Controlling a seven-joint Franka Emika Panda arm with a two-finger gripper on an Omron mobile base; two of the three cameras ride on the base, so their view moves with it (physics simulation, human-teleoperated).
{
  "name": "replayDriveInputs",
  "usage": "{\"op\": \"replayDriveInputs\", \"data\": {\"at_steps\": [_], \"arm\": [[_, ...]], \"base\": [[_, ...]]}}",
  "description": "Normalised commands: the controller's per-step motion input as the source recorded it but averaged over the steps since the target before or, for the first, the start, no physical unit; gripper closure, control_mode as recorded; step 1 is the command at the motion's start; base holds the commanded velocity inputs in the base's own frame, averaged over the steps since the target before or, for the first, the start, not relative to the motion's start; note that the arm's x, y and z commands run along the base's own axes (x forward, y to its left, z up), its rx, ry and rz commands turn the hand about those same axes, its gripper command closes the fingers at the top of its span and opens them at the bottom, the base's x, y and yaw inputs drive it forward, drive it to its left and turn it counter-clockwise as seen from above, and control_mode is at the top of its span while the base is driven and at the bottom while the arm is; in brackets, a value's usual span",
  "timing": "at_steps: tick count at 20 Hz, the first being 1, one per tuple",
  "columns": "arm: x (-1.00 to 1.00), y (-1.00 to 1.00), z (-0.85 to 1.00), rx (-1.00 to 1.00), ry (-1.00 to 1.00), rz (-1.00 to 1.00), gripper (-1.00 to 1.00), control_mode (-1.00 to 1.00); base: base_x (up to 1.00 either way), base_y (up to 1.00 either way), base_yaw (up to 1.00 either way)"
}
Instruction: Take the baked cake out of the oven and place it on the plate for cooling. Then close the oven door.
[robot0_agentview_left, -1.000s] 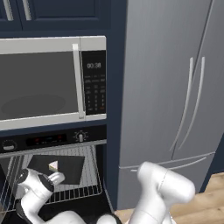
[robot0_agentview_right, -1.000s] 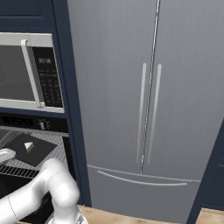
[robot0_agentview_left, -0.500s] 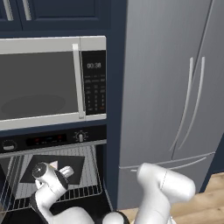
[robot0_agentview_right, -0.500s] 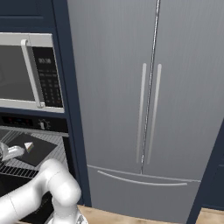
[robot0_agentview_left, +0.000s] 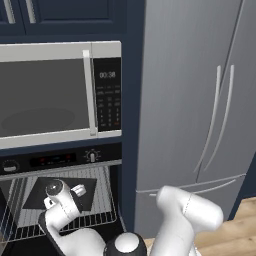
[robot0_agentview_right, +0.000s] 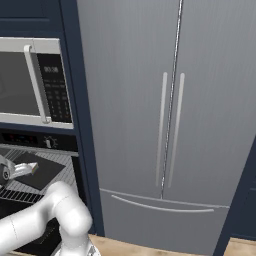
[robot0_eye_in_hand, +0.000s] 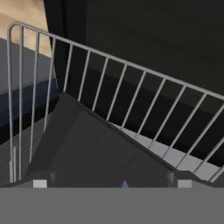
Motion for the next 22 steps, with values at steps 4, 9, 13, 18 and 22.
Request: {"op": "replayDriveInputs", "data": {"at_steps": [4,9,13,18,22], "arm": [[0.18,0.00,-0.01,0.04,-0.10,0.05,-1.00,-1.00],[0.24,-0.01,0.00,0.09,-0.03,0.01,-1.00,-1.00],[0.28,0.00,0.00,0.11,0.00,0.00,-1.00,-1.00],[0.26,0.00,-0.18,0.06,0.02,0.01,-1.00,-1.00],[0.20,0.05,-0.30,0.03,0.01,0.00,-1.00,-1.00]], "base": [[0.00,0.00,0.00],[0.00,0.00,0.00],[0.00,0.00,0.00],[0.00,0.00,0.00],[0.00,0.00,0.00]]}}
